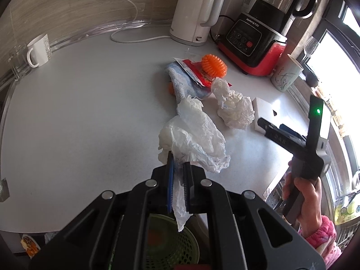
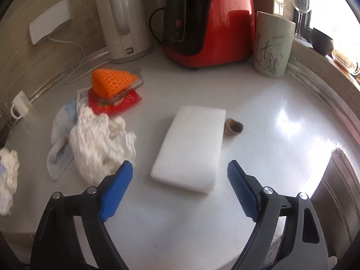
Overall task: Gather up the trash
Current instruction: 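Lift the tissue with the left gripper while the right gripper grasps the white sponge, then drop the tissue into the basket with the left gripper while the right gripper carries the sponge over it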
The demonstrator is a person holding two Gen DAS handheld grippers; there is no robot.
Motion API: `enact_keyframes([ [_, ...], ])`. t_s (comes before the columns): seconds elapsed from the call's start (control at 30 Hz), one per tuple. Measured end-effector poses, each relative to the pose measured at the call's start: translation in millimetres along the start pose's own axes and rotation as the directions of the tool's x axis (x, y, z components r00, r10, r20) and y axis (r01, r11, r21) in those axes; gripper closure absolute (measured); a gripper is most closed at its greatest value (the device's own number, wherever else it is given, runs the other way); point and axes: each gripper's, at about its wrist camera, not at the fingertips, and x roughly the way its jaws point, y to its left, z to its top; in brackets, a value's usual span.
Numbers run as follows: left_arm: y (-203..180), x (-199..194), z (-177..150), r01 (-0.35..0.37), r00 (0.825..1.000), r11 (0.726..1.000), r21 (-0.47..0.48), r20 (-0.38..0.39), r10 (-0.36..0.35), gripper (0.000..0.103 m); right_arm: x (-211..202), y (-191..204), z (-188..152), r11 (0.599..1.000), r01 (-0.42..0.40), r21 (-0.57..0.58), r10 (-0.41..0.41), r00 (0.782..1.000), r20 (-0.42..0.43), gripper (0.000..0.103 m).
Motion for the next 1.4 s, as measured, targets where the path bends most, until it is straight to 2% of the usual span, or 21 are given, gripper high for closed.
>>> enact_keyframes([
  [0.1, 3.4, -1.0, -1.3, -0.001, 1.000, 1.000, -0.008, 0.000, 0.001, 0.096, 7.9, 1.7, 5.7, 0.998, 0.052, 0.022, -0.052, 0.999, -0.003, 0.017],
  [0.3, 12.3, -2.5, -4.1, 0.000, 1.000, 1.000, -0.031, -0.001, 0.000, 0.096, 24.6, -6.6, 4.3, 0.993, 0.100, 0.070, -0.096, 0.994, -0.056, 0.018],
  [0.43, 16.0, -5.6, -5.2, 0.004, 1.000, 0.999, -0.035, 0.005, -0.004, 0.096, 24.2, -6.2, 2.4, 0.991, 0.121, 0.052, -0.119, 0.991, -0.056, 0.041],
  [0.57, 15.6, -13.8, -11.4, 0.034, 0.999, 0.999, -0.017, 0.013, -0.034, 0.096, 15.4, -7.1, -0.2, 0.993, 0.107, 0.047, -0.104, 0.993, -0.060, 0.042],
  [0.8, 15.3, -47.6, -42.5, 0.113, 0.993, 0.988, 0.104, 0.025, -0.116, 0.096, -51.7, 4.1, -15.6, 0.993, 0.097, 0.068, -0.096, 0.995, -0.009, 0.042],
  [0.97, 20.6, -70.7, -73.5, 0.169, 0.985, 0.967, 0.192, 0.001, -0.173, 0.096, -120.4, 33.1, -46.7, 0.995, 0.068, 0.067, -0.070, 0.997, 0.030, 0.042],
  [1.17, 36.7, -79.8, -120.5, 0.207, 0.978, 0.933, 0.296, -0.086, -0.190, 0.096, -182.6, 75.3, -105.3, 0.996, 0.024, 0.084, -0.027, 0.999, 0.034, 0.042],
  [1.4, 62.6, -47.2, -178.0, 0.263, 0.950, 0.902, 0.344, -0.255, -0.180, 0.096, -224.1, 117.1, -160.5, 0.997, 0.007, 0.078, -0.010, 0.999, 0.039, 0.042],
])
